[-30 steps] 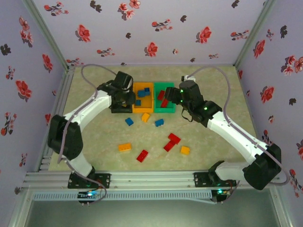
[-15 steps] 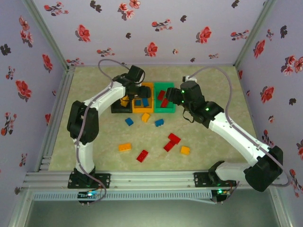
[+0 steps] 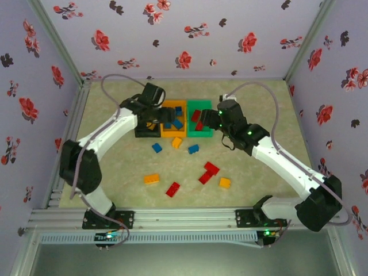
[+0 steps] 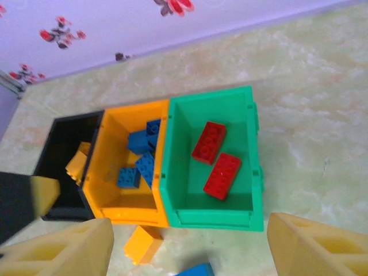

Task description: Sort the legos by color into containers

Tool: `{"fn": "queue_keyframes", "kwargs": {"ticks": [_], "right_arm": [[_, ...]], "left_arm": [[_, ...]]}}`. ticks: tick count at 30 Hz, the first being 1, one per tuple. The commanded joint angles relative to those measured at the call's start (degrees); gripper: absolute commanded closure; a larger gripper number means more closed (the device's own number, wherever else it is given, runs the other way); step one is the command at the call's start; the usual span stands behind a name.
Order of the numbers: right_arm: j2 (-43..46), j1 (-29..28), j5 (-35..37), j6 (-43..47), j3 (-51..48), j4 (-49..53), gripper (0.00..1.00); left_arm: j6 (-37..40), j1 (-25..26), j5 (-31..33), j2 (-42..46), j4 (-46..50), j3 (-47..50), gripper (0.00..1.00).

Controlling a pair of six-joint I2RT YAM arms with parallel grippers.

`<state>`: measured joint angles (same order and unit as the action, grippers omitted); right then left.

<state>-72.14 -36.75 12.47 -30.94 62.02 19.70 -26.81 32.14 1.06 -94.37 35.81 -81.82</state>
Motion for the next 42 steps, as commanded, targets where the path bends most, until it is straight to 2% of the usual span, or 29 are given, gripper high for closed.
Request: {"fn": "queue_keyframes", "kwargs": {"ticks": [1,8,15,25,34,42], "right_arm": [[-1.5,-1.0,-1.1,2.1,-2.4,1.5,0.29],[-5.5,-6.2,0.2,4.0,-5.4,0.7,0.27],[-15.7,-11.0,4.6,4.2,-1.9,1.9,0.25],[-26.4,-12.3,5.5,4.4,2.7,3.8,0.24],[-30.2,-12.4,5.6,4.3,3.6,3.5,0.24],[-32.5,-12.3,5.4,4.0,4.3,3.2,0.33]], "left_arm": [[-1.5,0.0,4.1,5.9,1.5,5.7,0.31],[-1.7,-0.5,4.8,15.3,0.5,16.8,0.3],[-1.3,-1.8,5.7,19.1,2.5,19.2,0.3],[-0.8,-2.7,5.9,19.8,3.0,20.1,0.3],[-0.4,-3.1,5.9,19.7,3.3,20.0,0.3],[-0.8,-3.2,5.9,19.7,3.4,19.9,0.3]]}}
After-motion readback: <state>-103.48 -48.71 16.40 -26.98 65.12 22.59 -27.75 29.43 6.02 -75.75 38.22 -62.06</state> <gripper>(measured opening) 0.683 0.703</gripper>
